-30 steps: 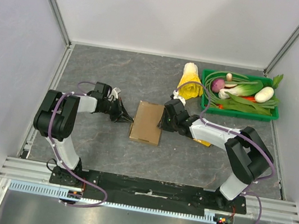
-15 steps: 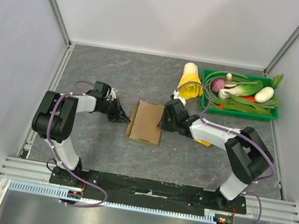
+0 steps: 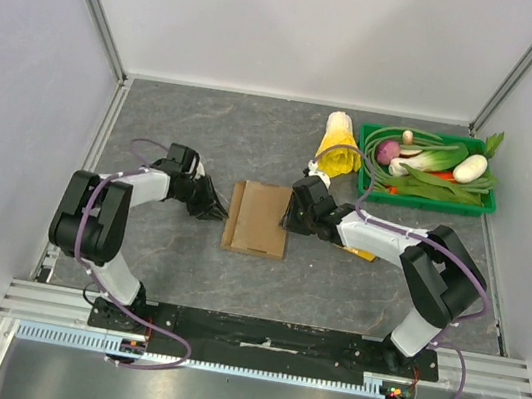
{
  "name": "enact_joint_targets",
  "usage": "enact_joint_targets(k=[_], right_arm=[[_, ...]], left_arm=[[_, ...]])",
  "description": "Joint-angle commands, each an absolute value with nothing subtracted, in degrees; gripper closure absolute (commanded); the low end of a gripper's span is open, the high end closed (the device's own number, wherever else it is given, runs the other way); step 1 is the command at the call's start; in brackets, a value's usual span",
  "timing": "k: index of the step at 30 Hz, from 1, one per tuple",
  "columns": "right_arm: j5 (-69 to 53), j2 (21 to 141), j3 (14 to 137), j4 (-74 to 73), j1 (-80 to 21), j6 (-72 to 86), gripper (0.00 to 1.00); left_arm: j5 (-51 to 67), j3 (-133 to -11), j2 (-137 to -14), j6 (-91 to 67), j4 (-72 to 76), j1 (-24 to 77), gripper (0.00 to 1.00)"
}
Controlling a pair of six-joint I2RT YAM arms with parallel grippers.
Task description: Unpack the express box
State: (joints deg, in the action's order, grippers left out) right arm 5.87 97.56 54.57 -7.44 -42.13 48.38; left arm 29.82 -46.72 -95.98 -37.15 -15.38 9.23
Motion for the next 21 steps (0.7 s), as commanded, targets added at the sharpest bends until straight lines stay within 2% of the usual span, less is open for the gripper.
enact_joint_targets(k=[1,6,13,21], right_arm=[[9.7,98.6,53.9,-17.5,-41.5,45.9,0.64],[9.3,98.4,54.6,-17.4,-41.4,45.4,0.56],[9.2,97.7,54.8,-17.1,-41.5,44.6,0.50],[6.9,99.1,53.0,-14.8,-41.6,45.2,0.52]], left_arm=[[26.5,-49.8,-90.9,-33.0,-17.3,9.2,0.68],[27.5,-50.1,-90.2,-31.5,-16.8,9.2,0.57],[28.9,-50.8,-95.3,-31.1,-16.4,9.2,0.58],[30.8,-51.2,-99.6,-32.7,-15.5,9.8,0.55]])
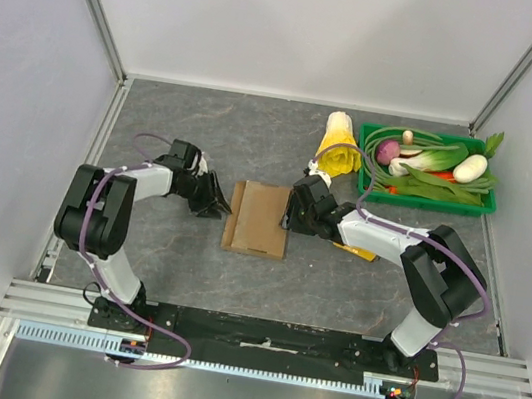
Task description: Unpack the express box
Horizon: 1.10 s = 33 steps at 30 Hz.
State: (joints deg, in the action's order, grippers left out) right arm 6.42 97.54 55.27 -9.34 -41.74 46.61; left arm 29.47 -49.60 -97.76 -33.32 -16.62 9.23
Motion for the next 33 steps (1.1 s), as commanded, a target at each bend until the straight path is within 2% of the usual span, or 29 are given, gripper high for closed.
enact_joint_targets(k=[1,13,19,20,22,23,25,29,33], right_arm=[[6.8,99.1,52.8,-14.4,-41.5,45.2,0.52],[5.0,99.5,53.2,-13.5,-41.5,44.6,0.52],[5.0,99.2,52.9,-13.2,-41.5,44.6,0.52],[5.1,99.1,53.0,-13.2,-41.5,44.6,0.52],[5.1,99.0,53.1,-13.2,-41.4,44.6,0.52],[5.2,98.8,53.1,-13.2,-41.5,44.6,0.52],[5.3,98.4,53.3,-13.3,-41.5,44.3,0.51],[7.0,94.3,53.5,-13.5,-41.5,43.5,0.41],[9.7,89.7,55.2,-15.1,-41.5,42.0,0.25]], left_arm=[[31.7,-51.2,-100.0,-33.0,-15.3,9.8,0.55],[38.1,-48.8,-104.8,-37.6,-10.6,9.8,0.60],[38.0,-49.1,-104.8,-37.3,-10.7,9.8,0.74],[37.7,-49.2,-104.8,-37.2,-11.3,9.7,0.82],[37.4,-49.5,-104.6,-36.5,-11.7,9.8,0.87],[37.4,-49.7,-104.6,-36.4,-12.0,9.8,0.97],[37.2,-49.8,-104.3,-35.9,-12.3,9.8,0.98],[37.3,-50.7,-102.7,-35.0,-14.0,9.7,0.98],[37.3,-51.7,-98.6,-33.8,-17.1,9.7,0.98]])
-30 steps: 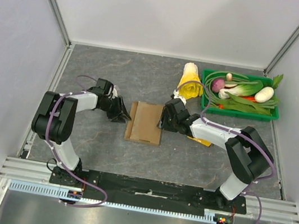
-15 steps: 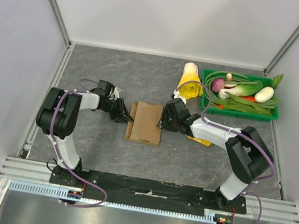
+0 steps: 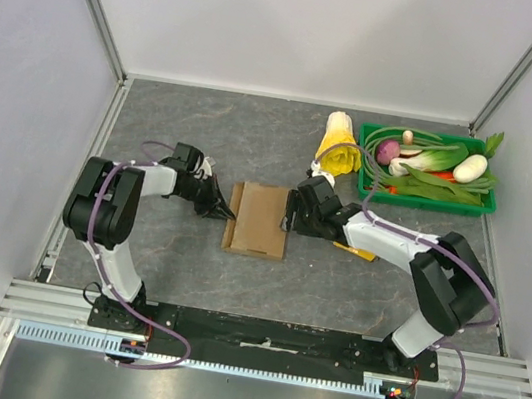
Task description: Unpack the express box
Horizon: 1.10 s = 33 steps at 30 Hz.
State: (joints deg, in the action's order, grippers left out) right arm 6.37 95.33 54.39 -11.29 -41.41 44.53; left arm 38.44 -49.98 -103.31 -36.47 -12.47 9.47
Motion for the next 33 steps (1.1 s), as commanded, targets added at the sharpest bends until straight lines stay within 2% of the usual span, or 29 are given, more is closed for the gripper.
enact_joint_targets(k=[1,3,6,18,25,33], right_arm=[[10.5,89.0,56.4,-15.5,-41.5,41.5,0.22],[11.0,87.6,57.6,-16.6,-41.5,40.2,0.15],[10.5,86.7,60.0,-17.5,-41.7,38.3,0.10],[10.5,92.2,73.6,-20.8,-48.9,34.1,0.07],[8.7,97.1,76.1,-20.9,-50.9,32.8,0.09],[13.1,98.7,74.4,-23.0,-50.9,33.3,0.20]], left_arm=[[37.7,-52.0,-97.8,-33.7,-17.7,9.8,0.98],[37.9,-53.2,-95.3,-33.1,-19.7,9.8,0.98],[38.1,-54.8,-92.4,-32.7,-21.8,9.8,0.98],[39.4,-58.1,-85.6,-33.7,-26.5,9.9,0.98],[39.9,-59.1,-84.3,-33.8,-27.2,9.8,0.98],[41.0,-61.3,-83.3,-32.3,-29.6,9.9,0.98]])
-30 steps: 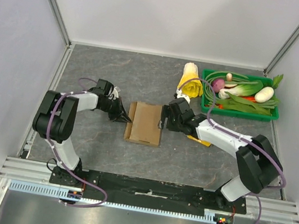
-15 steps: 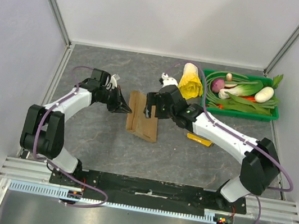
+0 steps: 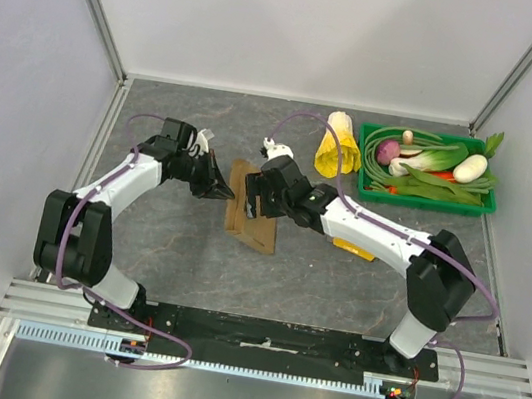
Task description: Unpack the express box
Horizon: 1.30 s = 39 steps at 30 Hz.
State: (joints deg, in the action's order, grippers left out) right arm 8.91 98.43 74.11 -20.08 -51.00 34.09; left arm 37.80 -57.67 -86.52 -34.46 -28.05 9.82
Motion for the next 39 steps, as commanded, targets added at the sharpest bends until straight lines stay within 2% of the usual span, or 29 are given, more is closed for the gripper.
enact_joint_targets(k=[1,13,26,32,35,39], right_arm=[[14.3,98.0,74.0,-23.3,-50.8,33.5,0.21],[17.1,92.7,67.4,-23.8,-49.0,37.0,0.22],[16.9,91.0,74.9,-24.5,-49.0,36.0,0.18],[16.4,92.0,73.7,-24.7,-48.9,36.4,0.18],[16.3,93.7,72.4,-24.6,-48.9,36.3,0.19],[17.2,96.3,70.6,-24.6,-48.9,37.1,0.30]], left_arm=[[41.0,-62.0,-83.2,-31.8,-30.1,9.9,0.98],[44.4,-65.5,-82.5,-30.4,-31.9,9.8,0.98],[46.8,-65.4,-82.7,-29.9,-32.1,9.8,0.98],[47.0,-65.3,-82.6,-29.5,-32.2,9.8,0.98],[47.7,-65.6,-82.4,-29.4,-32.1,9.8,0.98],[48.5,-66.0,-82.0,-29.4,-32.3,9.8,0.98]])
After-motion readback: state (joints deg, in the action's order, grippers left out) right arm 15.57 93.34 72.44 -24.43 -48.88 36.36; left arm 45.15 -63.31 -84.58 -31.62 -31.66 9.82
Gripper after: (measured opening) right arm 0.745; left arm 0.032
